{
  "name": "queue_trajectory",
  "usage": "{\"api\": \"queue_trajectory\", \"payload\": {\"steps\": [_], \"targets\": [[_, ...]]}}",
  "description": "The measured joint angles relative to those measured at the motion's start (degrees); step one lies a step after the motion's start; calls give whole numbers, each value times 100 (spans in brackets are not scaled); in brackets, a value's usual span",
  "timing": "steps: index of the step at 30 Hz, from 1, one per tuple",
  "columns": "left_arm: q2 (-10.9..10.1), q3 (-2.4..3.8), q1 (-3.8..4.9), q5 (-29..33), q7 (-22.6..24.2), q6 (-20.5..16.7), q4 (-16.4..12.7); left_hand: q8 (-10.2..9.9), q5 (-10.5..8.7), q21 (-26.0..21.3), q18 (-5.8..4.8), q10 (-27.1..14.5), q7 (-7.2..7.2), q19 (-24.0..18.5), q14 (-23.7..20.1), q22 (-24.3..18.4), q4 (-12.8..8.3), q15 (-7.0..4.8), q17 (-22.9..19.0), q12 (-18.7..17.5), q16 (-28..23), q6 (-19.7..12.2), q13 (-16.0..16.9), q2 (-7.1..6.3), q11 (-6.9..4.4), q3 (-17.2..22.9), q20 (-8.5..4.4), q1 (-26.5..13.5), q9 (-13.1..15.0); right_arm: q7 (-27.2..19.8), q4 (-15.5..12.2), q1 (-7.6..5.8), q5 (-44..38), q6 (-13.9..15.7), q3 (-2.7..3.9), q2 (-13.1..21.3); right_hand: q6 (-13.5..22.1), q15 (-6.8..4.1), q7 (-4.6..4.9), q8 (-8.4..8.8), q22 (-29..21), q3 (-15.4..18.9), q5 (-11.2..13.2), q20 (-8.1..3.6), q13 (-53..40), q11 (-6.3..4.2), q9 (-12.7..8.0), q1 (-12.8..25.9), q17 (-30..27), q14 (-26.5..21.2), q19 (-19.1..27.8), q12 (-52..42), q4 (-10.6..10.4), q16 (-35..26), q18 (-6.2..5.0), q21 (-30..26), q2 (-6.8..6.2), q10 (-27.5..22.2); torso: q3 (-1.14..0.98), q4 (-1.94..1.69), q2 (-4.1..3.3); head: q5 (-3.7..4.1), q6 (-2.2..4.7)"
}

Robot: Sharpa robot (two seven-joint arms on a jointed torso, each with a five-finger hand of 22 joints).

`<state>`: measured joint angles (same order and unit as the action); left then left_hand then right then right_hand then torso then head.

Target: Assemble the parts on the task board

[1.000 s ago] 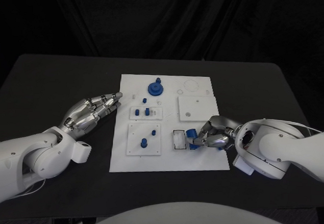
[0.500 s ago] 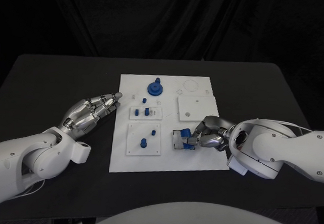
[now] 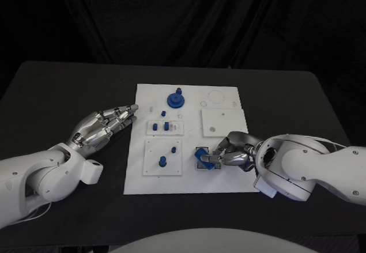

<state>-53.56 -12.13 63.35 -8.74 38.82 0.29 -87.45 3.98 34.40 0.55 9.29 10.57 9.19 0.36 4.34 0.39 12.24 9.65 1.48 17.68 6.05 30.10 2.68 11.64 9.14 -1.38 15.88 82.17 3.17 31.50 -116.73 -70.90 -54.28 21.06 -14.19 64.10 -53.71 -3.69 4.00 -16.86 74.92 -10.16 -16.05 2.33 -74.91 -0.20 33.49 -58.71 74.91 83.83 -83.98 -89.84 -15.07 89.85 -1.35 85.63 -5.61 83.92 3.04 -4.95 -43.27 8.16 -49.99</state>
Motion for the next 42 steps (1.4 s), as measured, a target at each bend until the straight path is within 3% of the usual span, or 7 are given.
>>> {"api": "queue_trajectory", "payload": {"steps": [8, 11, 15, 21, 31, 37, 42], "targets": [[2, 0, -10, 0, 0, 16, 5, 0, 0, 0, 0, 0, 0, 0, 8, 0, 0, 8, 0, 0, 0, 0, 0, 0, 0, 0, 0, 0, 0, 2, 44, 0, 21, 6, 0, -14, 79, 0, 63, 0, 0, 490, 901, 34, 0, 17, -91, 257, 0, 0, -8, 0, -173, 0, 0, -31, 88, 17, 0, 0, 0, -4, 0], [3, 0, -12, 0, 0, 21, 5, 0, 23, 0, 0, 0, 0, 0, 8, 0, -16, 8, 0, 0, 0, 0, 0, 0, 0, 16, 0, 0, 0, 3, 52, 0, 25, 14, 0, -16, 79, 0, 63, -30, 0, 542, 988, 34, 0, 21, -107, 366, 0, 0, -8, 0, -185, 0, 0, -54, 197, 21, 0, 1, 0, -8, 0], [3, 0, -19, 0, 0, 29, 5, 0, 23, 0, 0, 0, 0, 0, 28, 0, 0, 28, 4, 0, 34, 0, 0, 0, 0, 32, 0, 0, 0, 0, 55, 0, 30, 52, 0, -10, 79, 0, 63, -63, -1, 608, 938, 34, -2, 21, -127, 601, 0, 0, -8, 0, -184, 0, 0, -54, 372, 21, 0, 1, 0, -10, 0], [-1, 0, -33, 0, 1, 38, 3, 0, 22, 0, 0, 12, 1, 0, 29, 0, 0, 29, 5, 0, 36, 0, 0, 0, 12, 31, 24, 0, 0, -19, 54, 0, 7, 130, 0, 32, 81, 0, 61, -129, -1, 791, 257, 34, -4, 21, -161, 683, 0, 0, -8, 0, -159, 0, 0, -78, 459, 21, -1, 3, 0, -19, 0], [-12, 0, -56, 0, 1, 47, 0, 0, 22, 0, 0, 19, 1, 0, 29, 5, -15, 29, 4, 0, 36, 0, 0, 0, 20, 47, 40, 0, 0, -424, -39, 0, -427, 259, 0, 216, 144, 0, 47, -342, -1, 947, 38, 34, -3, 21, -156, -348, 0, 0, -8, 0, 50, 0, 0, -78, 376, 21, -7, 5, 1, -37, 0], [-30, 0, -76, 0, 1, 49, -6, 0, 22, 0, 0, 20, 1, 0, 49, 5, -31, 49, 12, 0, 65, 1, 0, 0, 20, 63, 40, 0, 0, -779, -154, 0, -943, 264, -1, 327, 133, -22, -74, -981, -1, 1145, 32, 31, -3, -23, 279, -938, 0, 22, -5, 0, 180, 0, 0, -40, 304, 1, -8, 5, 2, -52, 0], [-41, 0, -86, 0, 1, 50, -8, 0, 22, 0, 0, 20, 1, 0, 49, 5, -15, 49, 12, 0, 65, 0, 0, 0, 20, 79, 40, 0, 0, -909, -198, 0, -1366, 221, -1, 344, 396, -148, -233, -2150, -1, 1457, 262, -75, -3, -166, 1325, -1183, 0, 15, 9, 0, 54, 0, -1, -40, 280, 14, -8, 5, 4, -44, 0]]}}
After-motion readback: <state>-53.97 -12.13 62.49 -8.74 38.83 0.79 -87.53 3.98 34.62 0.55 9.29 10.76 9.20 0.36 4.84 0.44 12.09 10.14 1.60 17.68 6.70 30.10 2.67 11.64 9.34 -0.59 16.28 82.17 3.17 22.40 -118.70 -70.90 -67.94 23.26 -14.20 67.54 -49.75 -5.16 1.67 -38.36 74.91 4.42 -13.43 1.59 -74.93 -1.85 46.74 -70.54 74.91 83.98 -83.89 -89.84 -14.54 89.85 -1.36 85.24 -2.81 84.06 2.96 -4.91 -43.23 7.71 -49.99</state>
